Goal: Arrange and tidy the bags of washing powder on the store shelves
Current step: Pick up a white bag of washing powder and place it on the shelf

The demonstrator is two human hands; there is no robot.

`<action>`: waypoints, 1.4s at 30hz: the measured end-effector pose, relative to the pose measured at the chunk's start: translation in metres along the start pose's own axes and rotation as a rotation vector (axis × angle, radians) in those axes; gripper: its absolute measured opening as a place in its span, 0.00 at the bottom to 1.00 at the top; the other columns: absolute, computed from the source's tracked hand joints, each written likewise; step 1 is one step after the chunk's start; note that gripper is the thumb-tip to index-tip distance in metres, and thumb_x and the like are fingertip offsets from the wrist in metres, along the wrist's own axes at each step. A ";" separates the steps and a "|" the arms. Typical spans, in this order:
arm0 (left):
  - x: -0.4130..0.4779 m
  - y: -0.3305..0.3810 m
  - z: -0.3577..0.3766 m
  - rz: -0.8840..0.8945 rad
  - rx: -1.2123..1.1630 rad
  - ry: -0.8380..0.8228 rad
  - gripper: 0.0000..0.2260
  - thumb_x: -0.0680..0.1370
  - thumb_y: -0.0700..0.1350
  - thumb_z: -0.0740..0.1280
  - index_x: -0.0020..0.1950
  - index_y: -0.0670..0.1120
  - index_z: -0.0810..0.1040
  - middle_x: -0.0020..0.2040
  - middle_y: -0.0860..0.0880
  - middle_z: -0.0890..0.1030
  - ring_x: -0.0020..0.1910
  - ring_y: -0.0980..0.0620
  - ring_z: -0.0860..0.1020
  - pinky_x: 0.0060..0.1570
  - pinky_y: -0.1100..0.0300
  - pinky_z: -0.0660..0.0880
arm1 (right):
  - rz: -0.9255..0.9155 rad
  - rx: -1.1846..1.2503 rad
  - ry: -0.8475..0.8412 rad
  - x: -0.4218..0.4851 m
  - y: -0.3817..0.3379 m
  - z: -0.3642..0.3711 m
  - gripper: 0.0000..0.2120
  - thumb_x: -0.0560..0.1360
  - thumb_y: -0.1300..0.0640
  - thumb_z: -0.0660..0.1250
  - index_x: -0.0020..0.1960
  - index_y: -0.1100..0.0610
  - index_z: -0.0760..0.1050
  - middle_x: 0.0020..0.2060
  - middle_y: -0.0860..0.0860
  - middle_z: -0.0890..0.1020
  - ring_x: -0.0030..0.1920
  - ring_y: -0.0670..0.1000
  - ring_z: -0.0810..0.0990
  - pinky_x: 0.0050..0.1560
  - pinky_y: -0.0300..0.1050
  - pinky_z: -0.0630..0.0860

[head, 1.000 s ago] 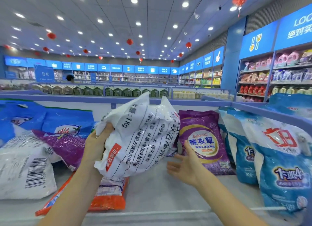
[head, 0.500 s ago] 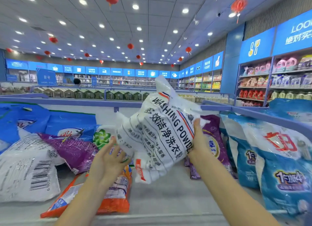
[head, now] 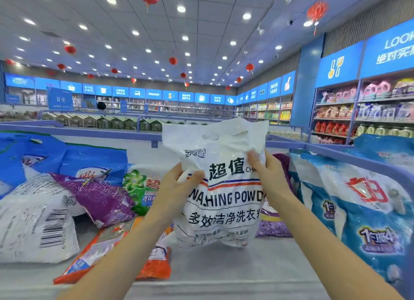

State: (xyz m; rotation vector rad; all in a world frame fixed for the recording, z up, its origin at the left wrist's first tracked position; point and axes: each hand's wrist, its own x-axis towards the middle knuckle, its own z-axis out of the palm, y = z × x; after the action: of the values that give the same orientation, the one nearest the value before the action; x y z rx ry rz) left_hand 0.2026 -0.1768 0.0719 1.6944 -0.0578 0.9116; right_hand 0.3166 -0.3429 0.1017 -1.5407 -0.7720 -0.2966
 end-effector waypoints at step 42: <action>0.056 0.010 -0.015 -0.019 -0.155 0.354 0.16 0.79 0.51 0.64 0.34 0.44 0.72 0.30 0.48 0.76 0.32 0.51 0.75 0.35 0.58 0.74 | 0.318 0.279 -0.241 -0.027 0.076 -0.037 0.36 0.48 0.40 0.82 0.52 0.51 0.77 0.49 0.52 0.85 0.50 0.53 0.84 0.55 0.55 0.77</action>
State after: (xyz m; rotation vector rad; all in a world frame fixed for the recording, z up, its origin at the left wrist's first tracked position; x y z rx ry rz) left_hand 0.2283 -0.1448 0.1137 1.3693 0.1222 1.1506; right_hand 0.3543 -0.3821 0.0315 -1.4193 -0.7067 0.2276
